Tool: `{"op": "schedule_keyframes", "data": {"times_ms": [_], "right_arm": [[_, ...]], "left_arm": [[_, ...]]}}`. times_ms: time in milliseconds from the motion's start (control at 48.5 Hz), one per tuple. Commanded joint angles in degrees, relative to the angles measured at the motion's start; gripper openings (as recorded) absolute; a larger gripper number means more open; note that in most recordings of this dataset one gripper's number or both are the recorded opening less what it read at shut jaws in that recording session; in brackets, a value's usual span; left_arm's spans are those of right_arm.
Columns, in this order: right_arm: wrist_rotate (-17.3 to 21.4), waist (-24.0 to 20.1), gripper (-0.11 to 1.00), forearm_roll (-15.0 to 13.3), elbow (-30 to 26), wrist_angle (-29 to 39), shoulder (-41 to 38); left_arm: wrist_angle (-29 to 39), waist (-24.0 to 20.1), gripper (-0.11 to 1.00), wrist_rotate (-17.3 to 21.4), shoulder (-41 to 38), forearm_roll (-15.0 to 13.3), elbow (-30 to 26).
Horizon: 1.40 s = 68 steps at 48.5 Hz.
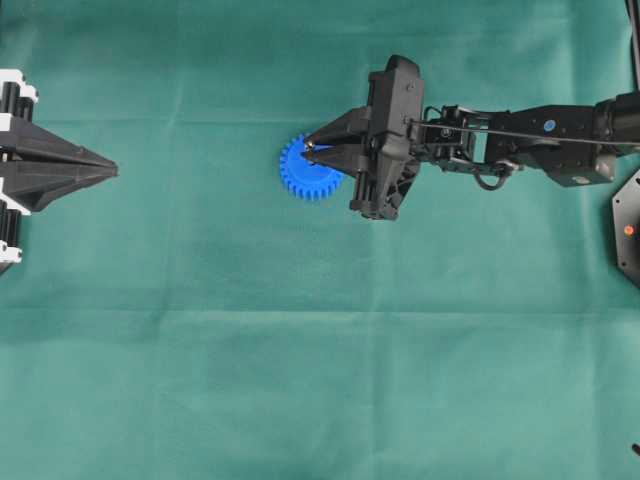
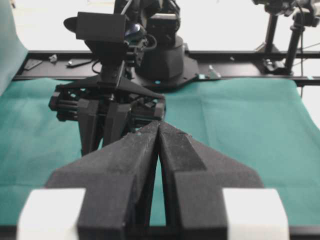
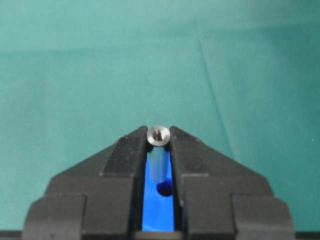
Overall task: Insert the shaft placed at a random location into the center hole of the medium gear at another random location.
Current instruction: 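Align the held shaft above the gear's center hole with the right gripper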
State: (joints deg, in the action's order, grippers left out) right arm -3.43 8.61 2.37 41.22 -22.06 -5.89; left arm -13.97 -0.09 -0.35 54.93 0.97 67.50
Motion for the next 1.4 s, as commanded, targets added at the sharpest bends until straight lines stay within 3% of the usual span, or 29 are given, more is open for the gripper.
{"op": "schedule_keyframes", "data": {"times_ms": [0, 681, 1382], "right_arm": [[-0.7, 0.1, 0.14, 0.0, -1.1, -0.6, -0.1], [-0.6, 0.1, 0.14, 0.2, -0.4, -1.9, -1.8], [-1.3, 0.8, 0.14, -0.2, -0.4, -1.4, 2.4]], "left_arm": [[-0.3, 0.1, 0.0, -0.1, -0.4, 0.1, -1.1], [-0.3, 0.1, 0.0, -0.1, -0.4, 0.1, -1.1], [-0.3, 0.1, 0.0, -0.2, -0.4, 0.1, -1.1]]}}
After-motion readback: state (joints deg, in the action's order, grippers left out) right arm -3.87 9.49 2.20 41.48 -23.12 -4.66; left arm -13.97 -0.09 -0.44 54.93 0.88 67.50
